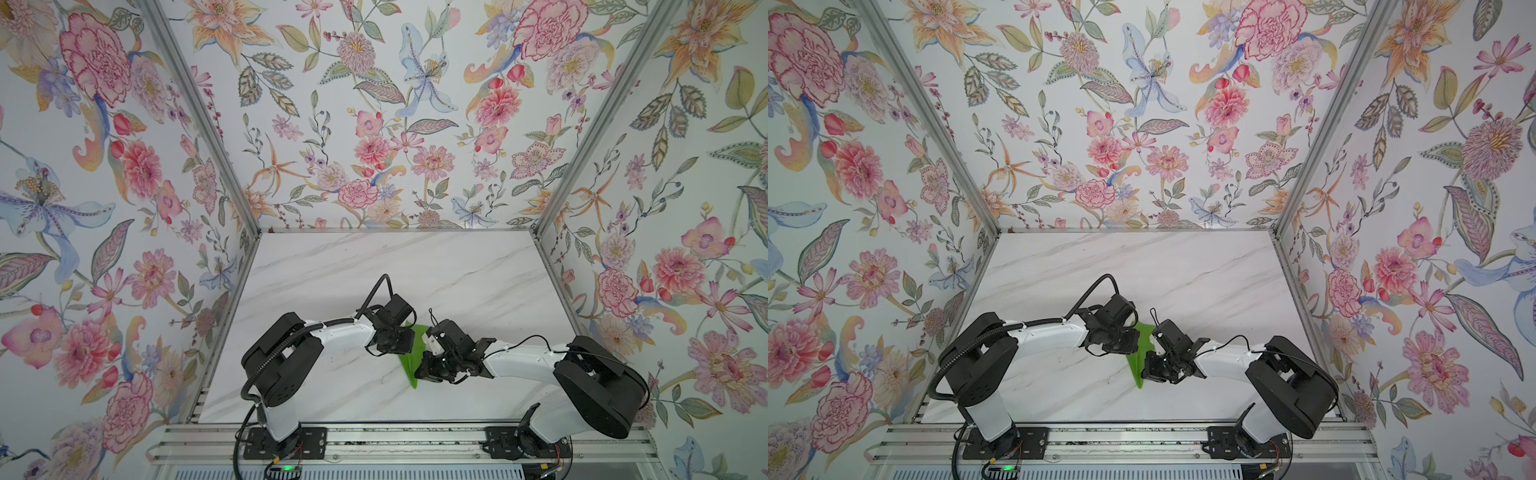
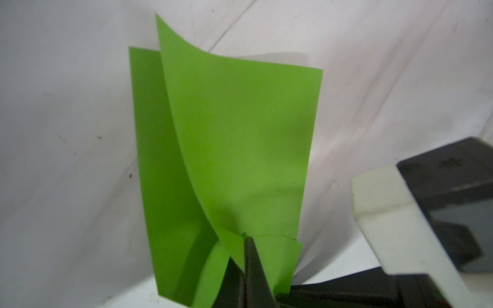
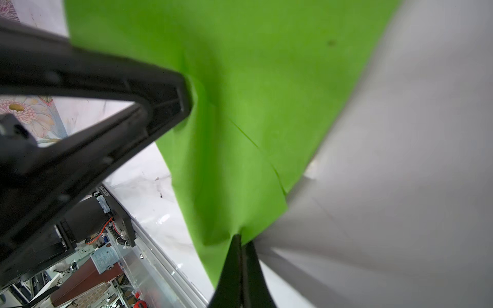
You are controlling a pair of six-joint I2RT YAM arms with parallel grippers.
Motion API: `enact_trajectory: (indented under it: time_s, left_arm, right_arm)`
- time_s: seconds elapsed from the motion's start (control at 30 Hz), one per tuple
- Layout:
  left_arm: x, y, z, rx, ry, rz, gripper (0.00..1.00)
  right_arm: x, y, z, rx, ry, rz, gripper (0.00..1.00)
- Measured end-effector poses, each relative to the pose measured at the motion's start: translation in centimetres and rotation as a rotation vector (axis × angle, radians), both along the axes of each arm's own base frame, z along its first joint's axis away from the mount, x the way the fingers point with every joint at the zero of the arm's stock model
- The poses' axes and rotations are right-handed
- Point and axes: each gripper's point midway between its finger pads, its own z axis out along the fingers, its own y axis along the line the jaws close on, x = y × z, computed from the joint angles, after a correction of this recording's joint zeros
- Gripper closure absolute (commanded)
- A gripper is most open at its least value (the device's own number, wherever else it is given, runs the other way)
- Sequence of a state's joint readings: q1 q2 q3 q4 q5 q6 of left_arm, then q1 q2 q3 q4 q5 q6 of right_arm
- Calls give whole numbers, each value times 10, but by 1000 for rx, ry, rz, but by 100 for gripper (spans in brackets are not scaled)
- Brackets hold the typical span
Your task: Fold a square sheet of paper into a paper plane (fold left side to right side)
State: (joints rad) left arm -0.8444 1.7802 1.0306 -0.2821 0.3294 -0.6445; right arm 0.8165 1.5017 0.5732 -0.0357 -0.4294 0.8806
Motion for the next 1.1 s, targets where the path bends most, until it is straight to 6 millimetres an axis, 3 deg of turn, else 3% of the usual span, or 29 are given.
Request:
enact_trajectory:
  time_s: [0.23,0.37,0.6,0.77,1.1]
  left_arm:
    - [1,-1,16,-28,-21,7,73]
    - [-3,-1,25,-47,-36,8,71]
    - [-20,11,10,-18,6,17,71]
    - [-25,9,9,-27,11,19,73]
    - [-27,1,13,-52,8,22,98]
  right_arm:
    - [4,-5,0,-13,-13,20,100]
    - [4,-6,0,-17,-15,28,100]
    - [4,-7,0,-19,-13,29,100]
    - [4,-7,0,-19,-13,29,100]
    - [4,-7,0,-23,-18,37,100]
